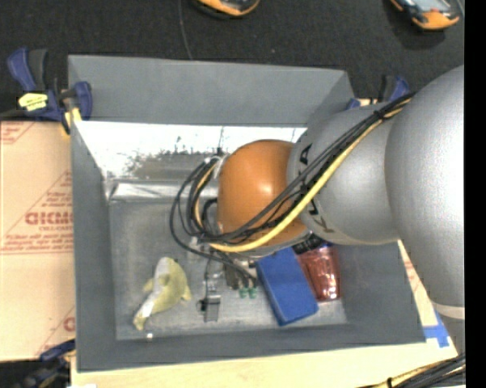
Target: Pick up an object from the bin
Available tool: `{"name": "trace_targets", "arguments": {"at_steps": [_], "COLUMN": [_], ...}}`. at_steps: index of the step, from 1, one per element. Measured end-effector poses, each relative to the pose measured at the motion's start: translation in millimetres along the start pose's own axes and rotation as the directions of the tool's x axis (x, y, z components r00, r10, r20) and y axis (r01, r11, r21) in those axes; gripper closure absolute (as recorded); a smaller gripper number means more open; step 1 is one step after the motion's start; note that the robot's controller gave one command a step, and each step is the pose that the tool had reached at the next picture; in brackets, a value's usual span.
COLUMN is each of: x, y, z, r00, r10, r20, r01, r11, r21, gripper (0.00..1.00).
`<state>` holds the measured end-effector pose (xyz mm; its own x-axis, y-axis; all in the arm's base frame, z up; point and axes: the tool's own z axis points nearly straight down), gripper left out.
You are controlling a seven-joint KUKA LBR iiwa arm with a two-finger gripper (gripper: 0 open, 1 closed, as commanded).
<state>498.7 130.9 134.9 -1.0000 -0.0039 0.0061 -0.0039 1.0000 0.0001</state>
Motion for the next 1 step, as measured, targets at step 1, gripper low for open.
{"name": "trace_targets", "arguments": {"at_steps": [1], "x": [-2.2], "y": [-0.5], "z": [-3.6], "r00": [1.000], "r10": [0.004], "r20": [0.007], "r01": [-0.004], "r11": [1.000], "r21": [-0.001], "gripper": [0.00]}}
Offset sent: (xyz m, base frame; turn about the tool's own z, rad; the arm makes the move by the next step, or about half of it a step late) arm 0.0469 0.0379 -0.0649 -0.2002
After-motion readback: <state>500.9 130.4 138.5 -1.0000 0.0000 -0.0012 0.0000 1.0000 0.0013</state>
